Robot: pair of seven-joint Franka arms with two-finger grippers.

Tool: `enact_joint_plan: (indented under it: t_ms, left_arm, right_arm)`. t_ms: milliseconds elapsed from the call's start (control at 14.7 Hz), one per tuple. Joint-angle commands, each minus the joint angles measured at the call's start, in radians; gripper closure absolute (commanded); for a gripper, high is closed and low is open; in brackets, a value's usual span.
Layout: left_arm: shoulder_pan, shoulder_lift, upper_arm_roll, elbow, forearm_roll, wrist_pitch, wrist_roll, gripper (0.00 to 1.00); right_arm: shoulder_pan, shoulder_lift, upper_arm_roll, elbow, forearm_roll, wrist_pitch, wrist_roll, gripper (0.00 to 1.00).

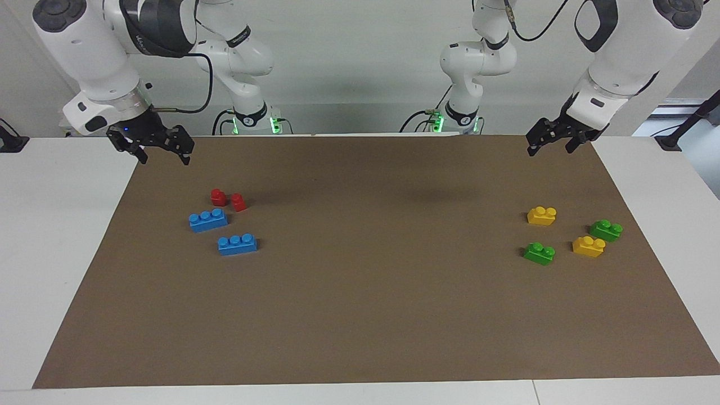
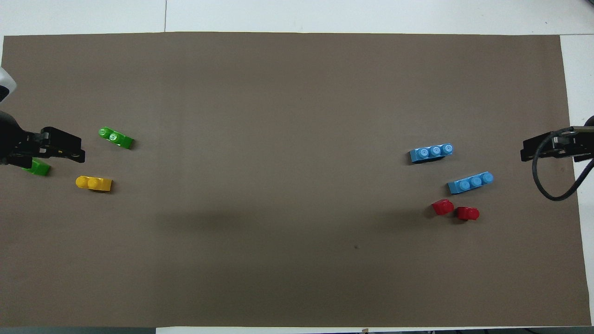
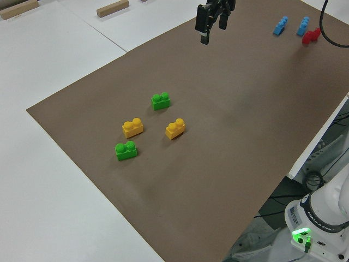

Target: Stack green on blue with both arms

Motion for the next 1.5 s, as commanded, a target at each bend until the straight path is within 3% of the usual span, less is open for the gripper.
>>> enact_joint_plan:
  t_ms: [0, 818, 1227, 1432]
  left_arm:
    - [0.011, -0.007, -0.008, 0.0, -0.011, 0.009, 0.018, 0.0]
    - [0.016, -0.007, -0.005, -0.003, -0.011, 0.026, -0.013, 0.0]
    - [0.053, -0.071, 0.001, -0.181, -0.011, 0.212, -0.126, 0.0]
    - [0.09, -0.088, 0.0, -0.246, -0.011, 0.265, -0.128, 0.0]
  right_arm:
    - [-0.005, -0.025, 0.003, -0.025, -0.006, 0.014, -0.022, 0.0]
    - [-0.003, -0.024, 0.003, -0.024, -0.003, 0.021, -0.024, 0.0]
    - [-0.008, -0.022, 0.003, -0.022, -0.002, 0.022, -0.104, 0.0]
    - [-0.006, -0.016, 0.003, -0.025, -0.002, 0.118, -0.035, 0.0]
